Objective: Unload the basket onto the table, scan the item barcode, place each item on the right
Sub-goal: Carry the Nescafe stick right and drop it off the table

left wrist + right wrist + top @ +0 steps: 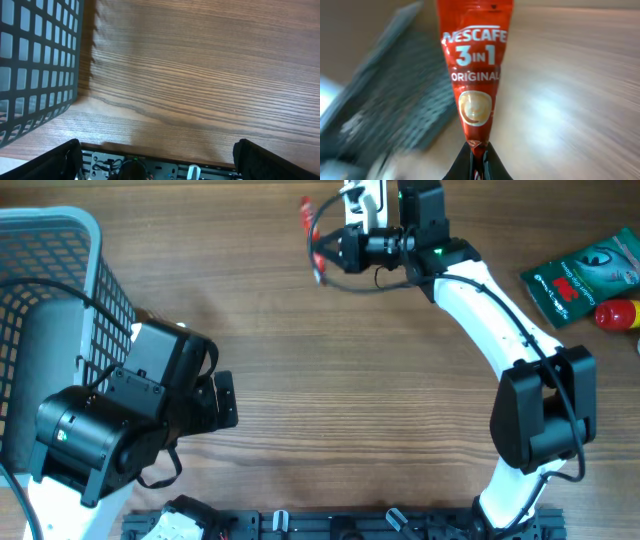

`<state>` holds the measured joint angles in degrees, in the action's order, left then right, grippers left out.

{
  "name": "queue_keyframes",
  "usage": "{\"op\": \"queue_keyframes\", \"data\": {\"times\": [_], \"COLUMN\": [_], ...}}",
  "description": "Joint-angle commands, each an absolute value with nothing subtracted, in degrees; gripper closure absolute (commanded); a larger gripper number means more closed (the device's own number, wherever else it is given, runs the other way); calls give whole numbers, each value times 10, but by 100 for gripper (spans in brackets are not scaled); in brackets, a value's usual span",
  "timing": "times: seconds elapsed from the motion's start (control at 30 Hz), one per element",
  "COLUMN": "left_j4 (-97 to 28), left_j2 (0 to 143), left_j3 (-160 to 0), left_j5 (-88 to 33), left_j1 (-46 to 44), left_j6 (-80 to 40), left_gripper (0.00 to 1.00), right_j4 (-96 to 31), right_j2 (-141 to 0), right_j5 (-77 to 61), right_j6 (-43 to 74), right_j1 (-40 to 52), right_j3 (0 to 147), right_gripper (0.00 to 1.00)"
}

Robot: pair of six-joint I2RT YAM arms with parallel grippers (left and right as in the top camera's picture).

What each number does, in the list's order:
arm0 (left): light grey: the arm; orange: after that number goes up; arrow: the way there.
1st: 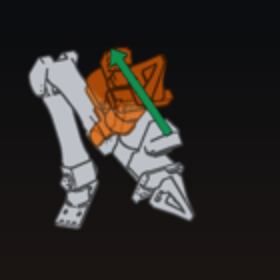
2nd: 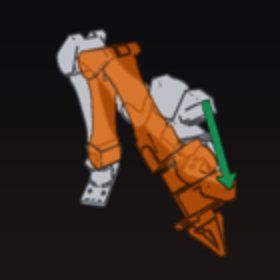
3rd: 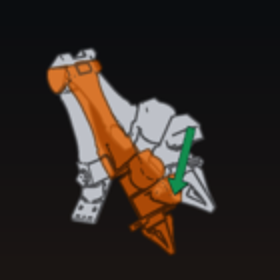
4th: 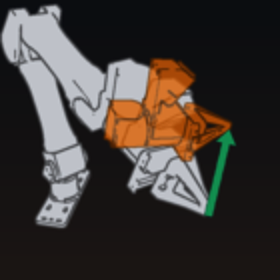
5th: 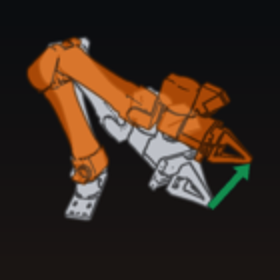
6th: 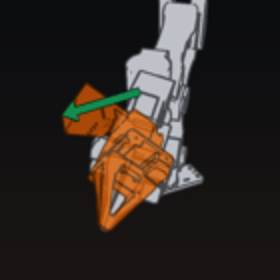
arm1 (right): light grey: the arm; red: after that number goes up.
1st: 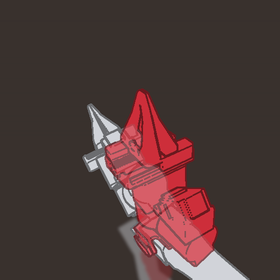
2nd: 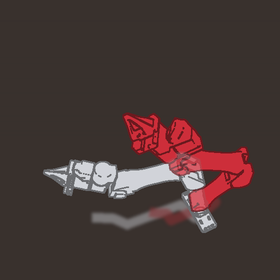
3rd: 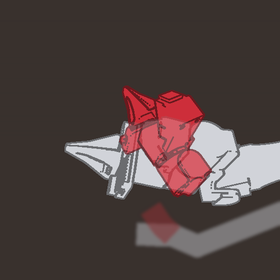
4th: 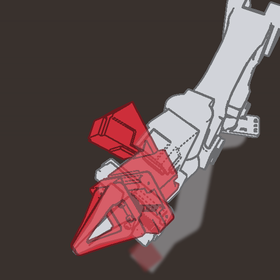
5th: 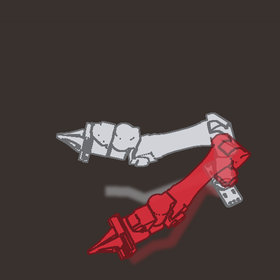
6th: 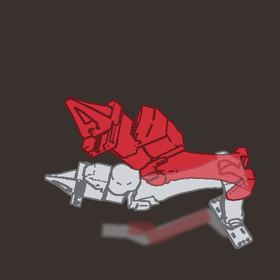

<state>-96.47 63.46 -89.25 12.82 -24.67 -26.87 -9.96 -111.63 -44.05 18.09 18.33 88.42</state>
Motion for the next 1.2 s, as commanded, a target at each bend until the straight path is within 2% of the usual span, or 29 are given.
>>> {"op": "queue_keyframes", "data": {"times": [0.0, 0.33, 0.63, 0.7, 0.77, 0.93, 1.17], "left_j4": [-965, -965, -965, -965, -965, -965, -965], "left_j2": [633, 633, 633, 633, 633, 633, 633], "left_j3": [-896, -896, -896, -896, -896, -896, -896], "left_j5": [135, 135, 135, 135, 135, 135, 135], "left_j1": [-245, -245, -245, -245, -245, -245, -245], "left_j6": [-274, -274, -274, -274, -274, -274, -274], "left_gripper": [0, 0, 0, 0, 0, 0, 0], "right_j4": [-80, 96, 88, 47, -47, -255, -286], "right_j2": [-1127, -1277, -1274, -1244, -1201, -1127, -1152], "right_j5": [-164, -166, -211, -219, -190, -20, 8], "right_j6": [315, 407, 382, 353, 330, 318, 28], "right_j1": [175, 153, 133, 115, 84, -23, -179], "right_j3": [885, 891, 912, 912, 912, 912, 887], "right_gripper": [96, 95, 95, 95, 95, 95, 95]}}
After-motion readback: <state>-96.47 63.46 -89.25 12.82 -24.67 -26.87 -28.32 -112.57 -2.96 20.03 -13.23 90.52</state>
